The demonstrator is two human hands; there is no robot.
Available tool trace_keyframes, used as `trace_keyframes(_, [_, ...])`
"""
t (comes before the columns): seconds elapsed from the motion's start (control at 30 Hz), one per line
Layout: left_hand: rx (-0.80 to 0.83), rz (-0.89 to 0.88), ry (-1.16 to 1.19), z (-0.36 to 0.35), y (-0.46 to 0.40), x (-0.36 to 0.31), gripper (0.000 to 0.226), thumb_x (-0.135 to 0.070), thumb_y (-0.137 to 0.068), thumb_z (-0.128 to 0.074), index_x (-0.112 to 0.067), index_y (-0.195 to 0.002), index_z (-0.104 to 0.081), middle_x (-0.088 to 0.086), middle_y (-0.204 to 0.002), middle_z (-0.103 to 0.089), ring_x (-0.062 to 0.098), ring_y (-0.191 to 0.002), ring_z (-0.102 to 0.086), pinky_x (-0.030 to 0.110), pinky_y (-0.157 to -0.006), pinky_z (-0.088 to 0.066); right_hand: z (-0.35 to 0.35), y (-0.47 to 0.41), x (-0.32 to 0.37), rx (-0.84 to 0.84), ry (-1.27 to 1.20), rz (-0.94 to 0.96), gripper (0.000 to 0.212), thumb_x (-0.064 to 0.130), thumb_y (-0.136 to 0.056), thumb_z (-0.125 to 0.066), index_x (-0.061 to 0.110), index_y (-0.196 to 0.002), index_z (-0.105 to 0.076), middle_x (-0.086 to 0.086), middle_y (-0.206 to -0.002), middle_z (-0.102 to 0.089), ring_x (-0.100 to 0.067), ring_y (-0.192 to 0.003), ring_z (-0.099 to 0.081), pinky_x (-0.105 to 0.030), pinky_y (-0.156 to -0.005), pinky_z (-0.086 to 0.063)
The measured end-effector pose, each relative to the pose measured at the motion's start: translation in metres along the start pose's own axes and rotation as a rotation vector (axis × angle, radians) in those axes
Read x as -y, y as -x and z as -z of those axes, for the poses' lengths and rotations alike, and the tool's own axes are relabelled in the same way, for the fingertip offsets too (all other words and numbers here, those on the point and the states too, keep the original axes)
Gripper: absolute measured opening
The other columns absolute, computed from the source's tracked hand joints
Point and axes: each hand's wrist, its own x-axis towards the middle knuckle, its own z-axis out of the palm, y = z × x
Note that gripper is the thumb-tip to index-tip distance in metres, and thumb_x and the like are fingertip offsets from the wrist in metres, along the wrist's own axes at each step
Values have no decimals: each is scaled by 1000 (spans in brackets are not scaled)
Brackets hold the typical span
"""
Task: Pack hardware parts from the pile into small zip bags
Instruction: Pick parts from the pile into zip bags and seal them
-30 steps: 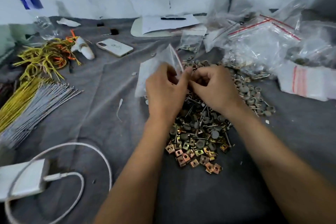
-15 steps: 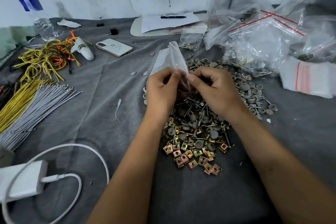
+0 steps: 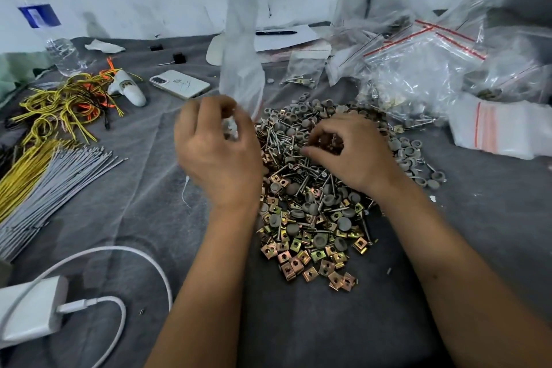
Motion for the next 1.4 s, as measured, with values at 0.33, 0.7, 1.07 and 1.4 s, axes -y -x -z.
trace_keyframes(0.33, [695, 50, -111, -10, 17, 3, 4, -18, -89, -75, -14, -89, -77, 1, -88, -71, 24, -82, -65, 42, -73, -54, 4, 0, -8, 110, 19, -8, 18, 24, -85, -83, 22, -95, -69, 12, -83, -59, -4, -76, -57, -20, -63, -40])
trace_keyframes(0.7, [716, 106, -34, -14, 19, 4, 13, -16, -92, -69, -13, -90, -81, 4, -85, -72, 22, -79, -66, 42, -77, -56, 10, -1, -12, 111, 59, 2, 24, 43, -83, -81, 24, -91, -70, 13, -90, -59, -2, -80, -54, -27, -69, -46])
trace_keyframes(1.07, [707, 212, 40, -16, 25, 0, 4, -14, -89, -76, -16, -87, -78, -5, -72, -70, 10, -66, -66, 31, -65, -58, 12, -1, -15, 61, -30, -30, 5, 27, -86, -82, 24, -89, -78, 21, -79, -63, 9, -75, -60, -4, -64, -42])
trace_keyframes(1.4, [703, 216, 50, -17, 26, 2, 8, -13, -88, -75, -17, -81, -76, -7, -68, -69, 8, -63, -64, 24, -61, -52, 17, 0, -21, 176, -85, -63, 17, 18, -80, -88, 26, -89, -77, 14, -77, -67, 6, -75, -62, -6, -62, -43])
